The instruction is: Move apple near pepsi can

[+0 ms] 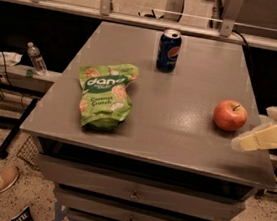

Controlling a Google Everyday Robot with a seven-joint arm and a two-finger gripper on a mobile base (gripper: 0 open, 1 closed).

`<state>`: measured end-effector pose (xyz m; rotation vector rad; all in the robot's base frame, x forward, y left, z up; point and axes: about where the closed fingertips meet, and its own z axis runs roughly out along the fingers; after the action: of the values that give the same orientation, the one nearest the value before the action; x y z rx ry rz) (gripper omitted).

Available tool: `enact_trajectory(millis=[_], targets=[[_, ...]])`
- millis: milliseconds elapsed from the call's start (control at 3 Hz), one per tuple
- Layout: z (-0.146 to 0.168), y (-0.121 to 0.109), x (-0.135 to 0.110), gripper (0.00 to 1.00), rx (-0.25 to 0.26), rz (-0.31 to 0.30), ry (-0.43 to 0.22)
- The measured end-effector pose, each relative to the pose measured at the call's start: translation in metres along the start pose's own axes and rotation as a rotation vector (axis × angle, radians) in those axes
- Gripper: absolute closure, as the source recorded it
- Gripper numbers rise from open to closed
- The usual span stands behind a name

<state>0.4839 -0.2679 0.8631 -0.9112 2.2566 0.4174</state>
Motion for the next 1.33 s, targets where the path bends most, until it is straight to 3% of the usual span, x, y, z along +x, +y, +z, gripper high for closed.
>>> enact_trajectory(millis=[333, 1000, 1333], targets=[[0.006, -0.015, -0.004, 0.0, 0.035, 0.008, -0.031], [0.028, -0.021, -0.02, 0.0, 0.029, -0.025, -0.02], [0.042, -0.019, -0.029, 0.17, 0.011, -0.053, -0.012]])
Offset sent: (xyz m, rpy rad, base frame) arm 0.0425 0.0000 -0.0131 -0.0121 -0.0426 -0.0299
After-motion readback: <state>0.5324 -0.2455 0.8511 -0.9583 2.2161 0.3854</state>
